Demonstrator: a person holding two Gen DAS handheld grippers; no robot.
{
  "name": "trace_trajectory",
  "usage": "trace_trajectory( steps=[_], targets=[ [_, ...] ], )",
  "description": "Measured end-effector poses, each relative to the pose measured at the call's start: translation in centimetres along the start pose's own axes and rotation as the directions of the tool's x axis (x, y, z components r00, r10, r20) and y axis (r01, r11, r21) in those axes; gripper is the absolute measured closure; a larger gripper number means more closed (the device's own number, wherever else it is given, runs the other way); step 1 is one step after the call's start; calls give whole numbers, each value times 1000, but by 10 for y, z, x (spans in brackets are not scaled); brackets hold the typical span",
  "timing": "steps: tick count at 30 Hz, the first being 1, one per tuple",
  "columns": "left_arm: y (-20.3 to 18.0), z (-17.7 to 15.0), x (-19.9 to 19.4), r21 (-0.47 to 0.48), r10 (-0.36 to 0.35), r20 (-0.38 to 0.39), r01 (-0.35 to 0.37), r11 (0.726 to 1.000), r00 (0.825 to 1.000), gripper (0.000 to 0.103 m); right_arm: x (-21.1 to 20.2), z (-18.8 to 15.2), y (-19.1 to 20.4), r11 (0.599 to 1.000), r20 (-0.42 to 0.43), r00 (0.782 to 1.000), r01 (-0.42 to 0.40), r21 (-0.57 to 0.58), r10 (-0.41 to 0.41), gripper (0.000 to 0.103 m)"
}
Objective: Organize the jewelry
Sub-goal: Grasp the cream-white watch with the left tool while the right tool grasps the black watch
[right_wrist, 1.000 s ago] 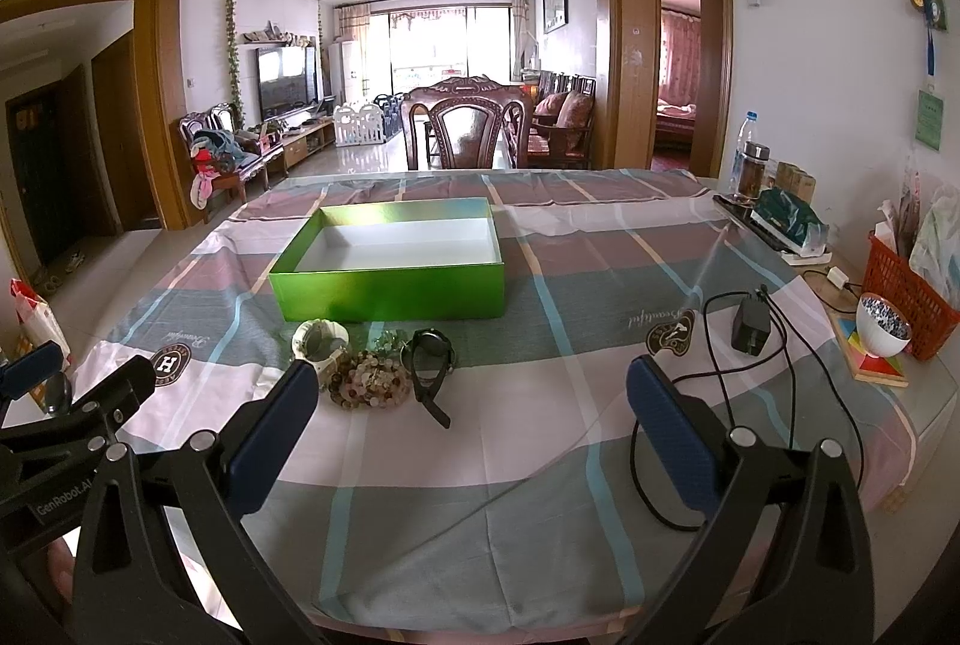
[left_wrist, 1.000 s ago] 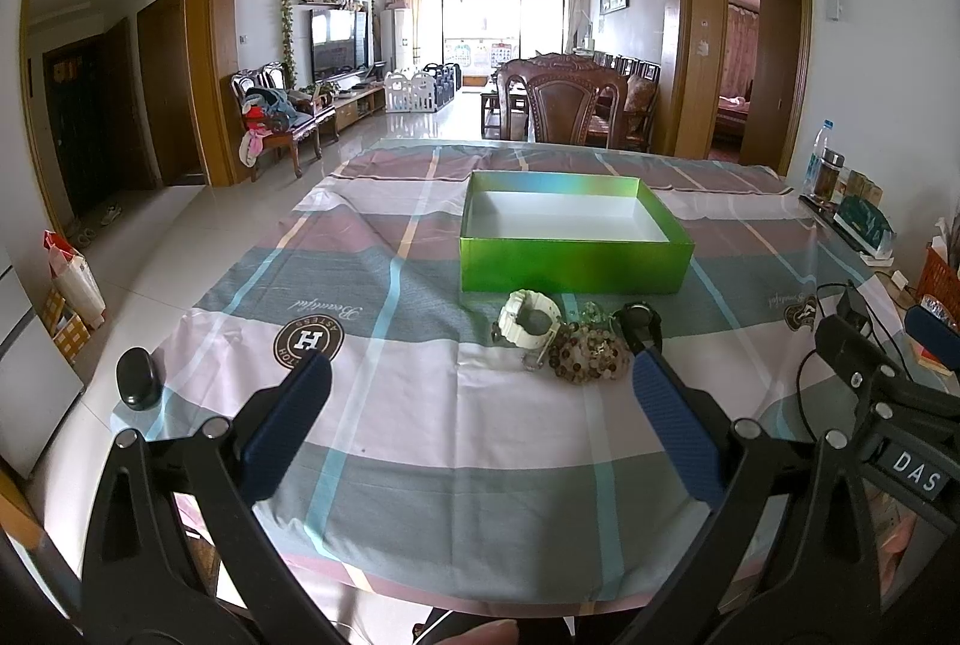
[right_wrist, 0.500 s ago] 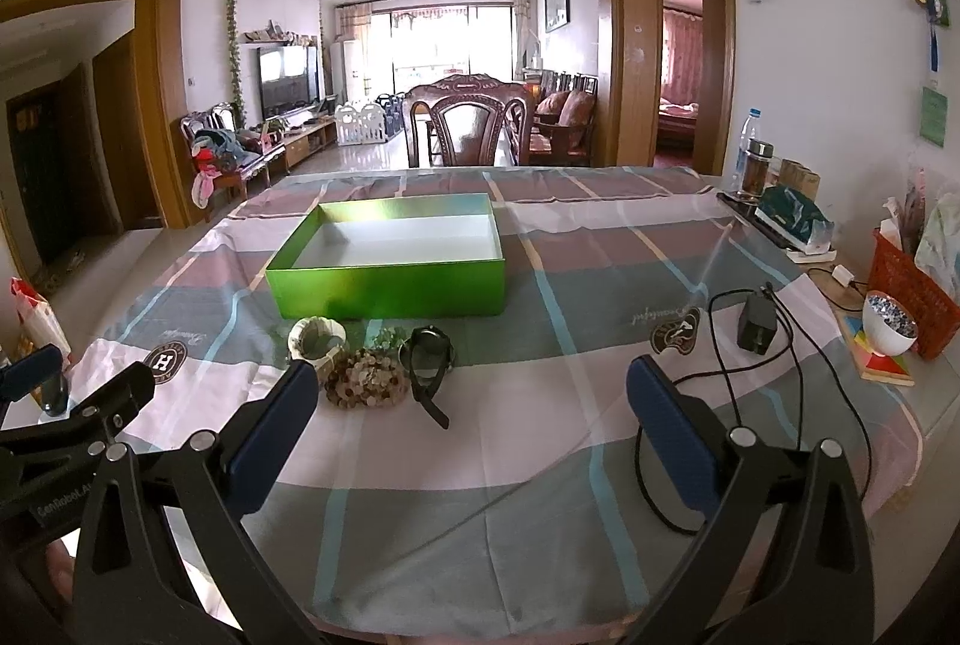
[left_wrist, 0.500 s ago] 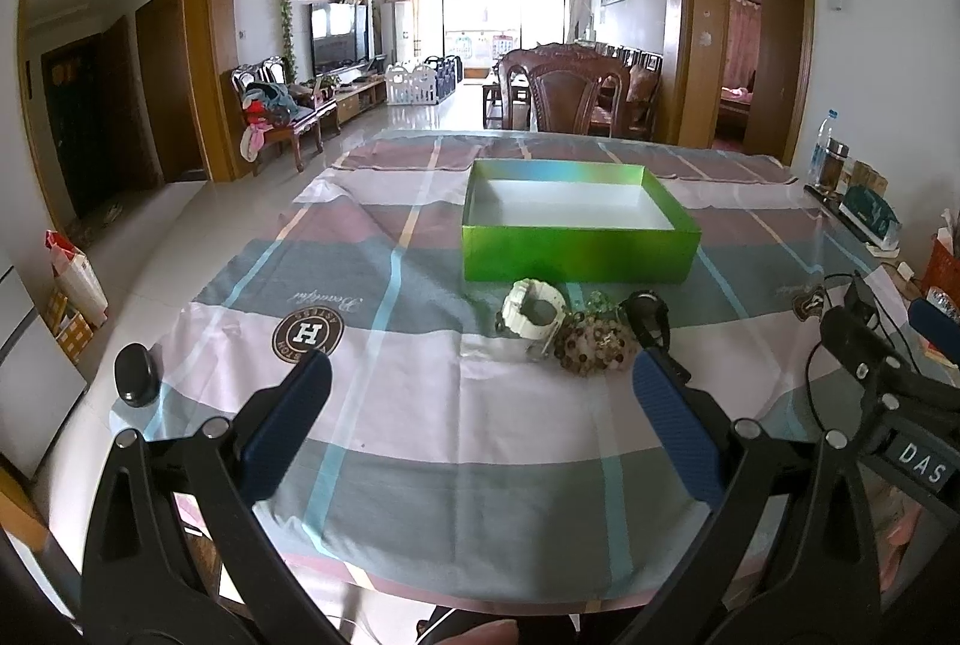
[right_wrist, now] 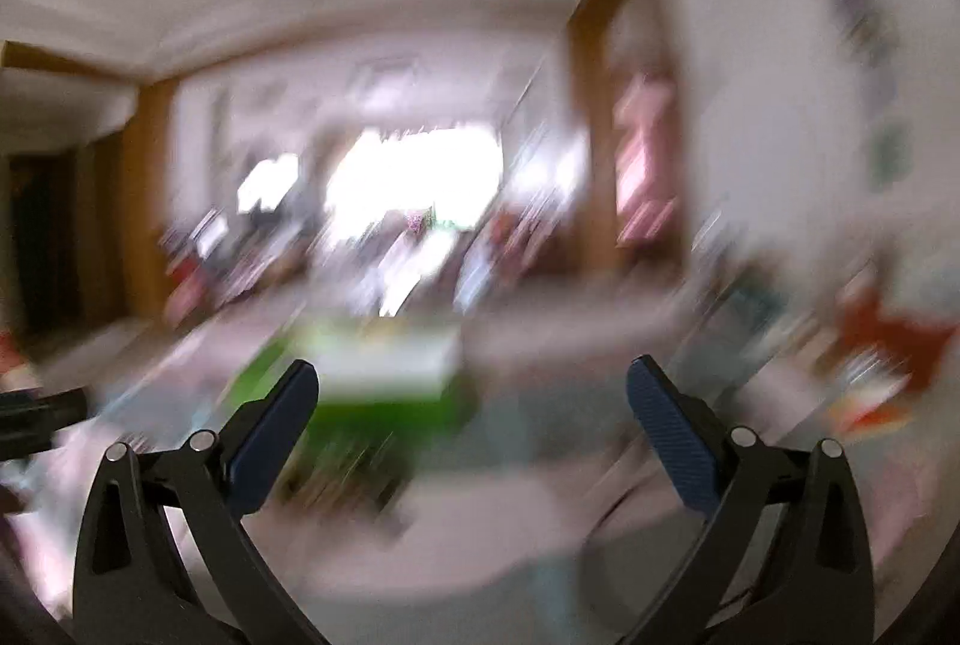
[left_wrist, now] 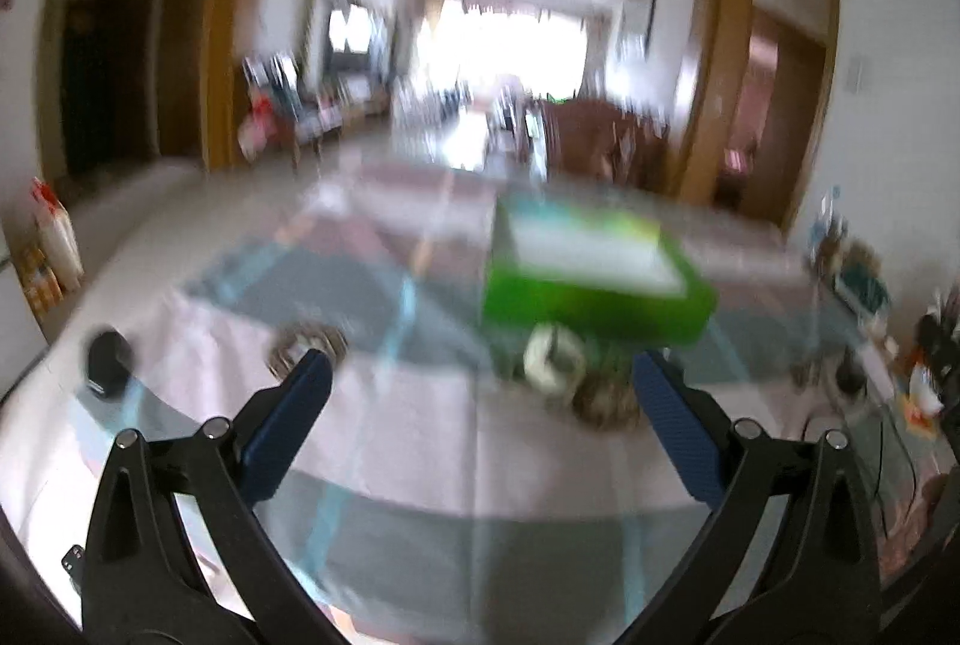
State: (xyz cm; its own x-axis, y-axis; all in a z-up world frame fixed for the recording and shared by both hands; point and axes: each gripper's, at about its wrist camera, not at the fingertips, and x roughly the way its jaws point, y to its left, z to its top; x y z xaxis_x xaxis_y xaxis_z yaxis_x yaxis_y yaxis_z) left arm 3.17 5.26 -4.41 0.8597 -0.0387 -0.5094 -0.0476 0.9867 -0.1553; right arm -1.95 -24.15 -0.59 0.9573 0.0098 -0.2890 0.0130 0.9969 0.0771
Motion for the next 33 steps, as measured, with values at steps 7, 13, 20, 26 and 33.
trace_trajectory(
  steps=[7,13,20,26,33],
  targets=[
    [-9,-12,75,85,45,-121,-35,996,992,4,105,-34,21,997,-321,947,-31,-71,6,3],
    [-25,-1,126,121,58,-170,-37,992,984,4,158,-42,31,998,-409,912,-43,-43,21,12],
    [-36,13,189,176,82,-268,-35,984,960,20,216,-51,27,997,-526,849,-69,-35,40,40],
    [-52,14,225,224,51,-345,30,974,937,31,243,-58,33,994,-583,810,-101,-36,62,55],
    [-51,11,246,180,0,-379,74,981,925,77,245,-57,35,990,-564,820,-138,-30,97,87]
  ],
)
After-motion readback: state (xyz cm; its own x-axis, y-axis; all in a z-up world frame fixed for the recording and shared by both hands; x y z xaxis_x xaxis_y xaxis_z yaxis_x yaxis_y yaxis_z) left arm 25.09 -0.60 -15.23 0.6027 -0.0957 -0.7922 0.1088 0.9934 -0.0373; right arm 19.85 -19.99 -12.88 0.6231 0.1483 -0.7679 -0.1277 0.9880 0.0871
